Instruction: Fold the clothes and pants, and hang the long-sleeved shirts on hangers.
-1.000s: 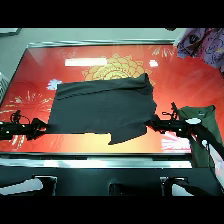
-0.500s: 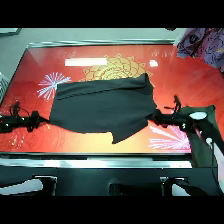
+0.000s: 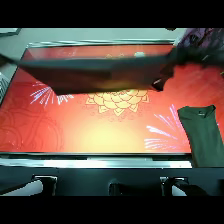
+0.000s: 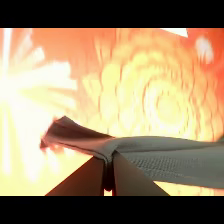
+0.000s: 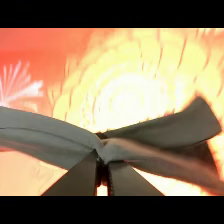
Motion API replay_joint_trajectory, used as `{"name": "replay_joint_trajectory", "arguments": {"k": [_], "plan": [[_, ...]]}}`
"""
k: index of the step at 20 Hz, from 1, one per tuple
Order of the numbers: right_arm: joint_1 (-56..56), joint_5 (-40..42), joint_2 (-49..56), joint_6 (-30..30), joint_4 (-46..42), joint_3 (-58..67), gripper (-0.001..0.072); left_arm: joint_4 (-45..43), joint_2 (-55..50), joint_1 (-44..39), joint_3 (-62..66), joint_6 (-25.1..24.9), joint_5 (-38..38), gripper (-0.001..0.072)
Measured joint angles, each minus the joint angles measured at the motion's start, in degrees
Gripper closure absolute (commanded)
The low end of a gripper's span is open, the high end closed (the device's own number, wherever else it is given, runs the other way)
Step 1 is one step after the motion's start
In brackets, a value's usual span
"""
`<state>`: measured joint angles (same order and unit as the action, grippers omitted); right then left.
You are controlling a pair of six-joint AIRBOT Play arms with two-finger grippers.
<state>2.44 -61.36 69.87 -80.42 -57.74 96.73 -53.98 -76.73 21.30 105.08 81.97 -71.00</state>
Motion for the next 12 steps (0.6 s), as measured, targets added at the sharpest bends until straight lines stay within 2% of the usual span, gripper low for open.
{"name": "replay_joint_trajectory", "arguments": {"k": [2,5,9,12], "plan": [[-0.46,-2.82,-2.16,-1.60,-4.37,10.40,0.0679,-5.86,3.50,-0.81,7.61,4.28,0.24,0.0695],[-0.74,-6.23,-8.96,-4.20,-8.79,18.49,0.0679,-14.25,11.74,-1.31,10.23,8.98,0.63,0.0695],[-0.85,-11.30,-18.51,-9.55,-13.94,21.86,0.0679,-21.29,23.04,-1.60,7.13,12.92,-0.35,0.0695],[-0.85,-13.97,-21.94,-13.70,-16.72,22.62,0.0679,-23.82,27.32,-1.66,5.27,14.69,-2.25,0.0695]]}}
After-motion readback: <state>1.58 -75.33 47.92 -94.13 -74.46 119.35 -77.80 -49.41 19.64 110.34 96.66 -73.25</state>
